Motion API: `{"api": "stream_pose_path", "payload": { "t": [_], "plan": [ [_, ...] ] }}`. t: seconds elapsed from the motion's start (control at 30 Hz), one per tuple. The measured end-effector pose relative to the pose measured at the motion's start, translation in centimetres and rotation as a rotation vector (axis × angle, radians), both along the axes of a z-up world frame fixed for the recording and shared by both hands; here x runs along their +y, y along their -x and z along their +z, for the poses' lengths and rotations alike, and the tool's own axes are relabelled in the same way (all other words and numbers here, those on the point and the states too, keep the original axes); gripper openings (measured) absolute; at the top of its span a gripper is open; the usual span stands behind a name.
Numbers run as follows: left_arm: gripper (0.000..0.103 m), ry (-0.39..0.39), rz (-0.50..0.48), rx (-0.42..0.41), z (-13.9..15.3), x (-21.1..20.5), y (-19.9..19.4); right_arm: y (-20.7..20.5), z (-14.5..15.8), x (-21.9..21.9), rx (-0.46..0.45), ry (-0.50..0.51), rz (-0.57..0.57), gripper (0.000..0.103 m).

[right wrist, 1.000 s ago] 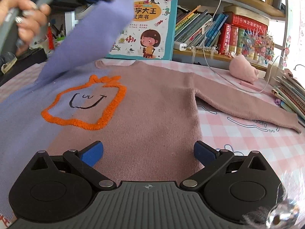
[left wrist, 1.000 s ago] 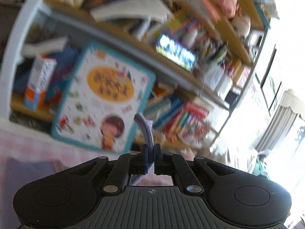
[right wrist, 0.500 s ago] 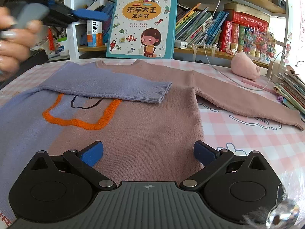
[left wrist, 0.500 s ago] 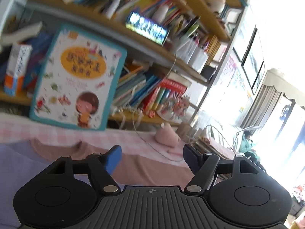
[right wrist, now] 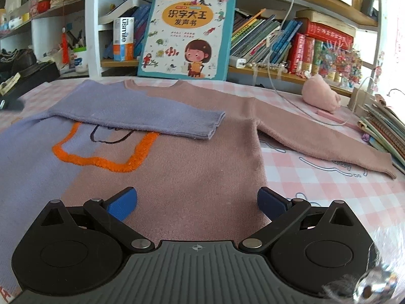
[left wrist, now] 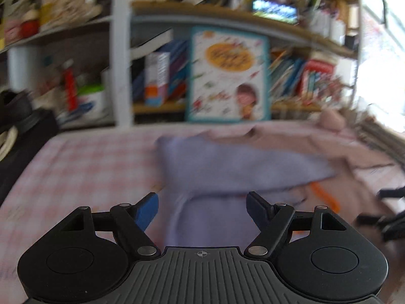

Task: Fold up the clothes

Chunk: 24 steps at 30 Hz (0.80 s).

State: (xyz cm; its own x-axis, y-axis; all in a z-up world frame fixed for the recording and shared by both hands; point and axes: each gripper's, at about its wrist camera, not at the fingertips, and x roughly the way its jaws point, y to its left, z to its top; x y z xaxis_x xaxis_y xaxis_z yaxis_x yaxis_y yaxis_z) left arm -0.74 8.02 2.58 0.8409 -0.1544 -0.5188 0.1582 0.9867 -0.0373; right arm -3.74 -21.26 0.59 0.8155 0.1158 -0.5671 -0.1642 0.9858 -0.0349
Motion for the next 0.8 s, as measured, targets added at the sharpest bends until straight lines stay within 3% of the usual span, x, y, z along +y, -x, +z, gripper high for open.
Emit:
{"api": "stream_pose_path", "payload": {
  "t": [0.2,0.37,0.4,0.43,0.5,0.57,0.7,0.8],
  "plan": [
    [0.079,0.06,0.021,0.067,-1.4,1.5,0.4,1.0,0.4,-2.0,0.035,-0.048,-0.043,0.096],
    [0.076,0.085,0.04,0.074,-2.2,1.8,0.0,2.0,0.8,-4.5,0.052,-0.07,-0.101,0.077],
    [0.07,0.097,0.044,0.073,-2.3,1.9,-0.2,2.1,0.8,-4.9,0.056,-0.068,-0.113,0.069],
    [0.055,0.109,0.047,0.077,-2.4,2.0,-0.4,2.2,0.8,-5.3,0.062,-0.07,-0.122,0.059],
    [0.037,0.122,0.054,0.096,-2.7,2.2,-0.6,2.3,0.6,-6.1,0.072,-0.093,-0.128,0.051],
    [0.033,0.118,0.05,0.106,-3.1,2.2,-0.7,2.5,0.6,-6.5,0.072,-0.127,-0.127,0.044],
    [0.016,0.121,0.031,0.114,-3.1,2.3,-0.5,2.4,0.7,-5.9,0.074,-0.139,-0.087,0.017],
    [0.005,0.153,0.039,0.104,-3.0,2.7,-0.1,2.5,0.8,-5.2,0.07,-0.118,-0.072,0.014]
  ]
}}
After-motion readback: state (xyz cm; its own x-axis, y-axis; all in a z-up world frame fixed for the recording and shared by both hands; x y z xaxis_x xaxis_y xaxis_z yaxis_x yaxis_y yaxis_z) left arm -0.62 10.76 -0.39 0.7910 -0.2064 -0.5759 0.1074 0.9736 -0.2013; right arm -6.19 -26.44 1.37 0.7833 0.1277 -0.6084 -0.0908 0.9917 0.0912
